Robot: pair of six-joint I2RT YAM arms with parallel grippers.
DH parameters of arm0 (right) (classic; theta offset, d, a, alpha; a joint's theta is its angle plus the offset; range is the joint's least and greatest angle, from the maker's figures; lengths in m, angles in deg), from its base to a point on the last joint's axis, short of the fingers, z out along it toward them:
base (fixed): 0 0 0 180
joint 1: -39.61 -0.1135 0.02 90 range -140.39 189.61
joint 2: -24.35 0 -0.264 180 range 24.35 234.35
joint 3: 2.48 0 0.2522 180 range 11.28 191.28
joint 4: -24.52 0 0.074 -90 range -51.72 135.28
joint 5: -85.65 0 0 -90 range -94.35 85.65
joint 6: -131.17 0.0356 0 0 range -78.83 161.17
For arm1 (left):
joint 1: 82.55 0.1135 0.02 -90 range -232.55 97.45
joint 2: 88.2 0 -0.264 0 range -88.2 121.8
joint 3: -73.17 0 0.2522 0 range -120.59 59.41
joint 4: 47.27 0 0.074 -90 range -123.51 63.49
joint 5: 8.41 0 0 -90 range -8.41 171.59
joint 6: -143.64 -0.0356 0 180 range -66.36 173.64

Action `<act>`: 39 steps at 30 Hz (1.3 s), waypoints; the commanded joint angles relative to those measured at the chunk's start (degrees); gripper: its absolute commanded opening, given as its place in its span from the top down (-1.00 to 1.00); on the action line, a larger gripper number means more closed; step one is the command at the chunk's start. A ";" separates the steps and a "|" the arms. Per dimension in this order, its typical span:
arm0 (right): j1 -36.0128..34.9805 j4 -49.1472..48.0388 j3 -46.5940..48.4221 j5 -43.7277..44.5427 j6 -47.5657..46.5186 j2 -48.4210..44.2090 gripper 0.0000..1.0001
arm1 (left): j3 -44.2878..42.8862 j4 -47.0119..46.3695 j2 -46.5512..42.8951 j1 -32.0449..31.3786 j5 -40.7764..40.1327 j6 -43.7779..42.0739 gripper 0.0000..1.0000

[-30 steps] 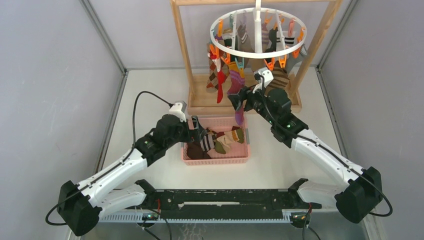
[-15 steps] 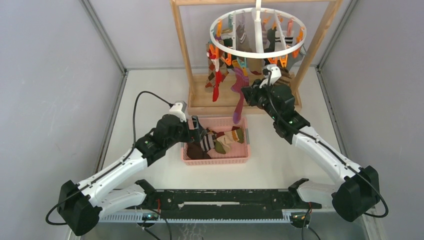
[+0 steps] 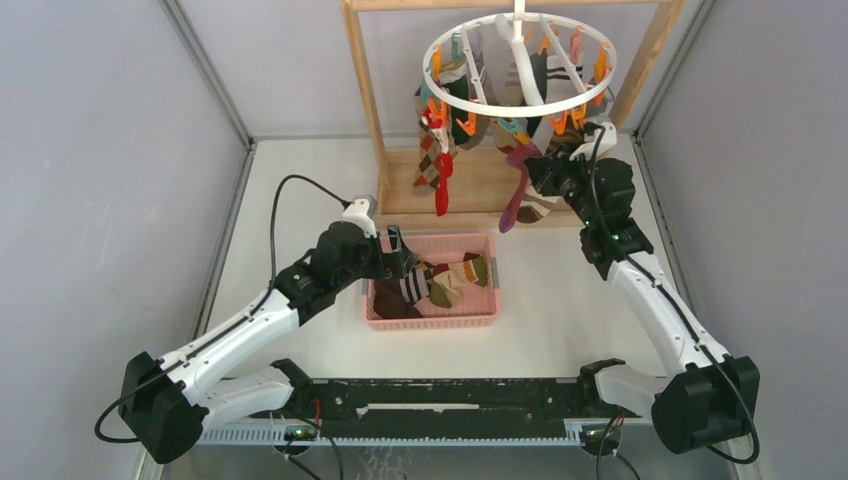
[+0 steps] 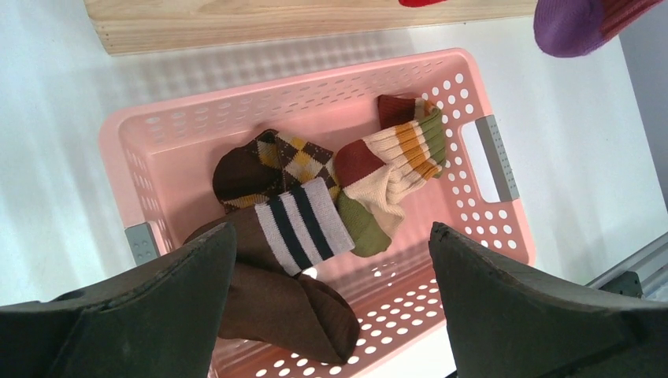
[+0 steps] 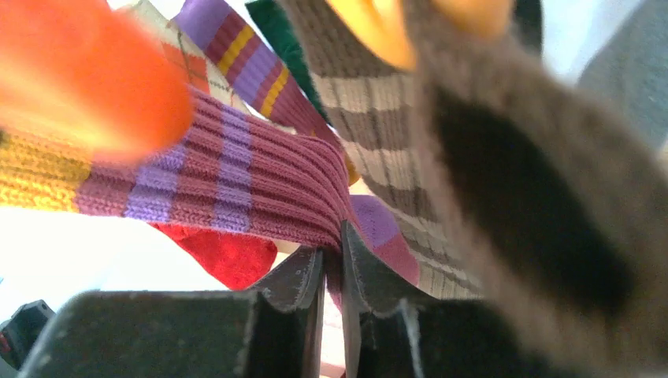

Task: Remove the socks clipped to the hanger
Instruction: Adjust the hanger on the clothesline.

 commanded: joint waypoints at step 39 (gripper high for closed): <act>30.23 -4.29 9.06 -21.53 18.75 7.57 0.03 | -8.26 2.71 0.81 -1.90 -1.11 -2.22 -0.90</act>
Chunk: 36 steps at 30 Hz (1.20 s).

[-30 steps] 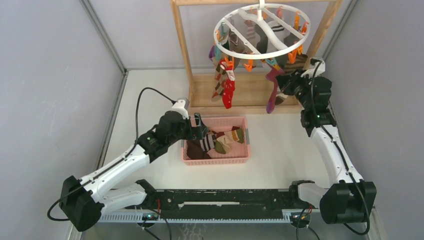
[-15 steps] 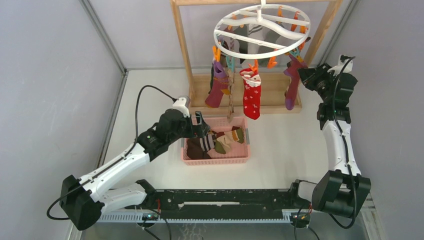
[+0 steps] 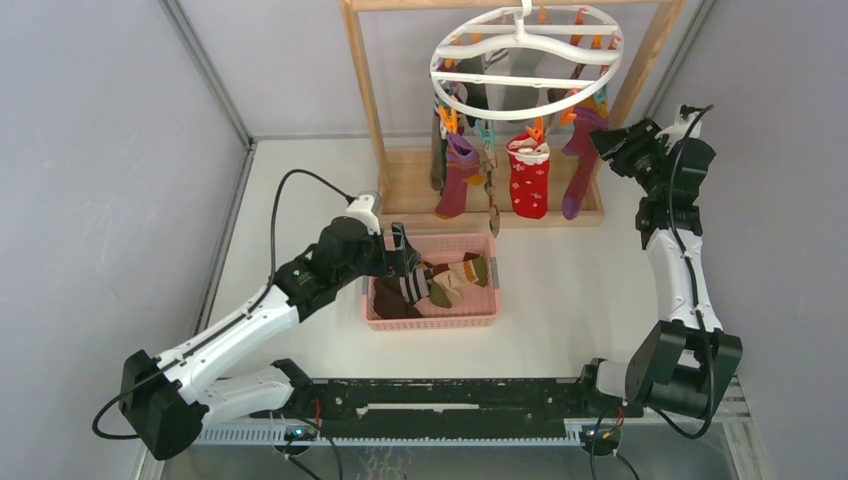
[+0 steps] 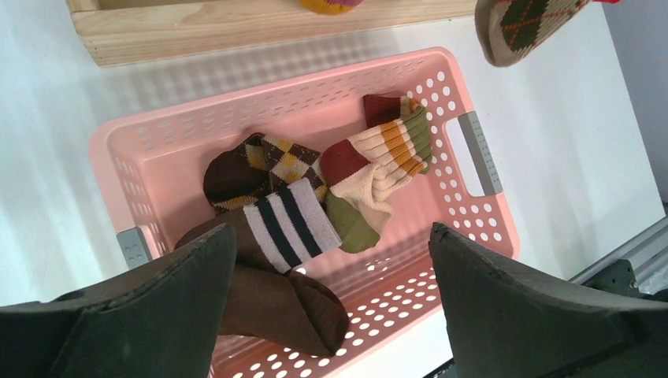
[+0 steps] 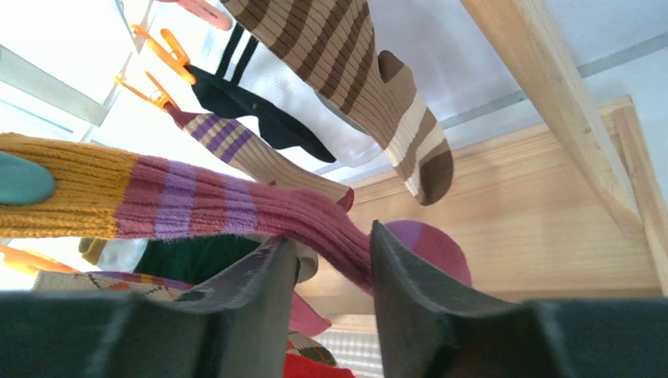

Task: Remove the socks clipped to the hanger
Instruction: Adjust the hanger on the clothesline.

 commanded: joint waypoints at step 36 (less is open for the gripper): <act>-48.02 24.37 -5.14 26.72 -16.16 -26.45 -0.22 | -12.57 -7.26 14.24 -1.74 0.56 -4.59 -0.91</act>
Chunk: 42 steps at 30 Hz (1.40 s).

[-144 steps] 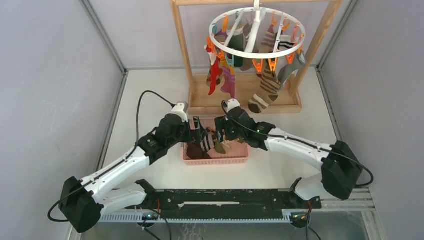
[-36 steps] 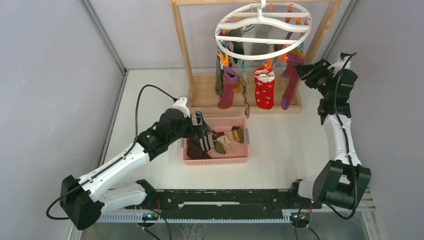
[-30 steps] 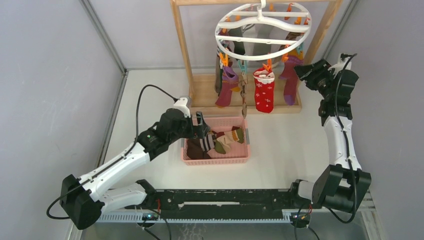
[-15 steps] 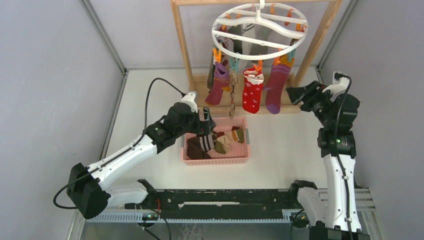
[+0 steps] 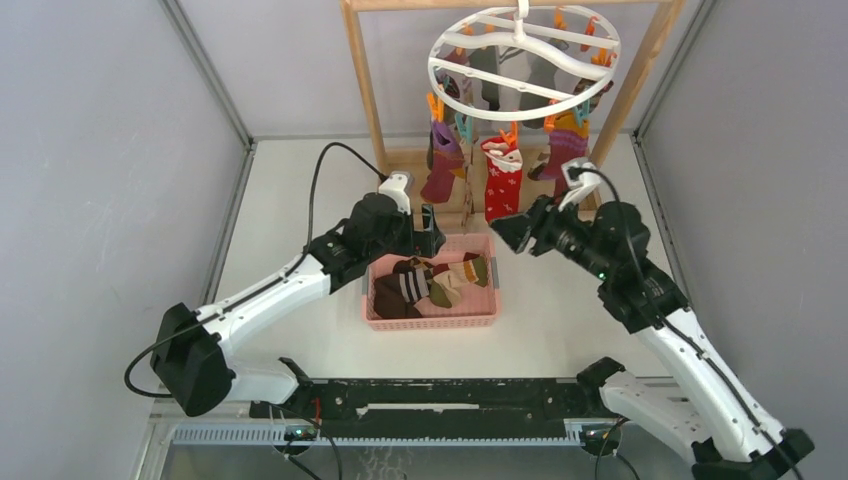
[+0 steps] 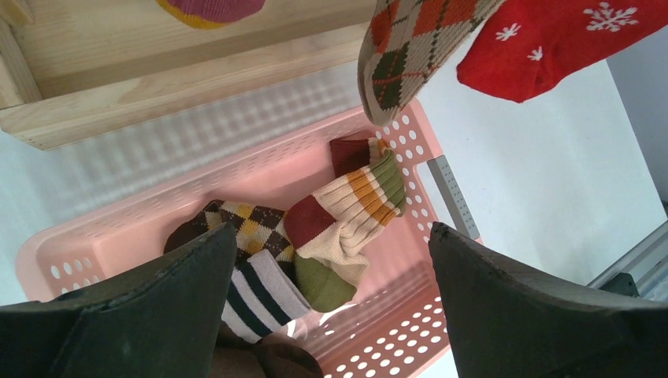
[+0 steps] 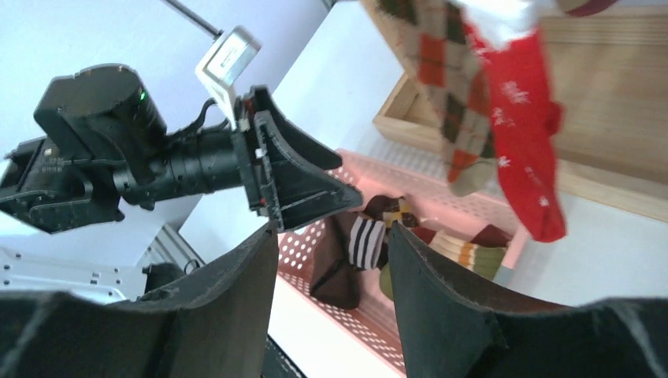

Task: Remove the socks clipped to the hanger
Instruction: Adjust the hanger on the clothesline, then remove the sock from the hanger.

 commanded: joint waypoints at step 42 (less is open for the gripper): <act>-20.71 -25.08 15.51 53.61 -3.29 52.44 -0.20 | 12.44 9.10 -29.75 0.42 -15.61 1.59 -1.00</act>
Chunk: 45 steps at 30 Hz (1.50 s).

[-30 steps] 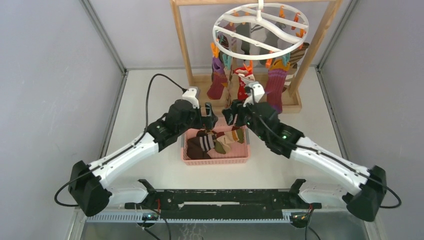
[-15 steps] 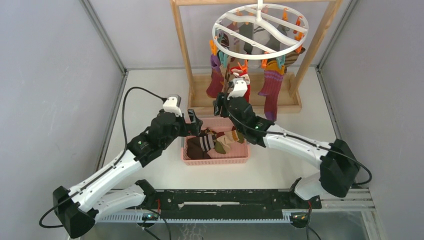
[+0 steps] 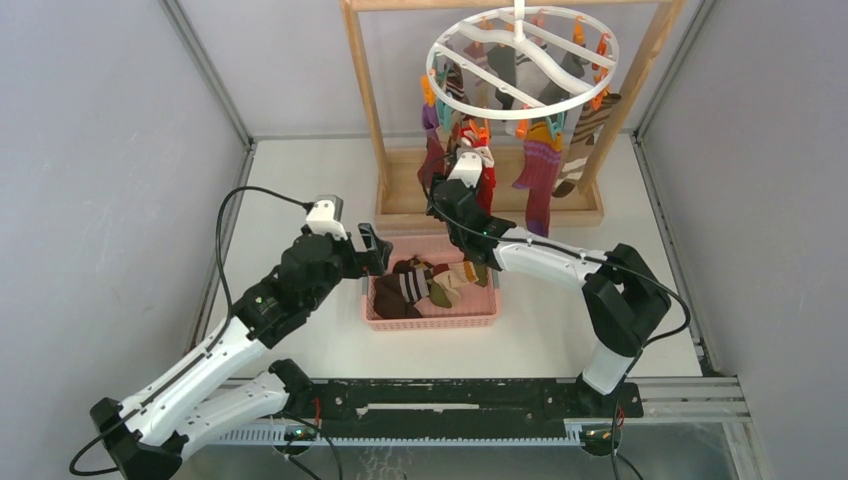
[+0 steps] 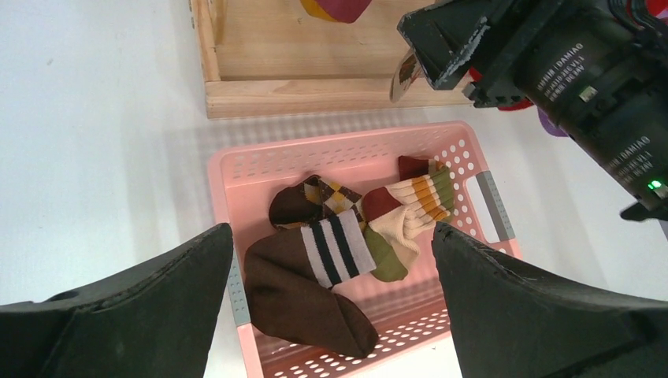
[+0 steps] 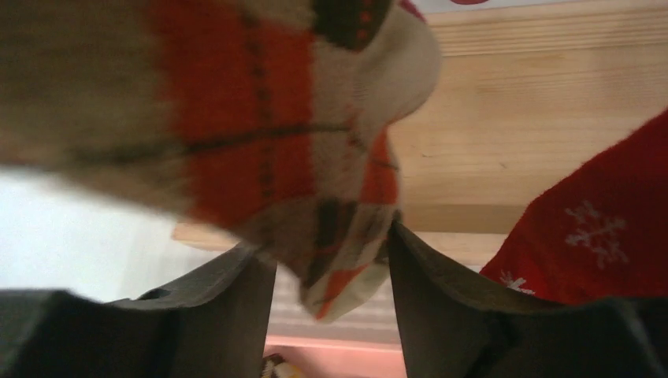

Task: Remove the socks clipped to the hanger
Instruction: Remove the sock from the hanger.

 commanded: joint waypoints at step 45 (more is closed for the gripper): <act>14.46 4.59 -20.32 -66.02 6.23 -40.84 1.00 | 2.94 -20.66 5.10 -0.96 23.69 0.96 -1.00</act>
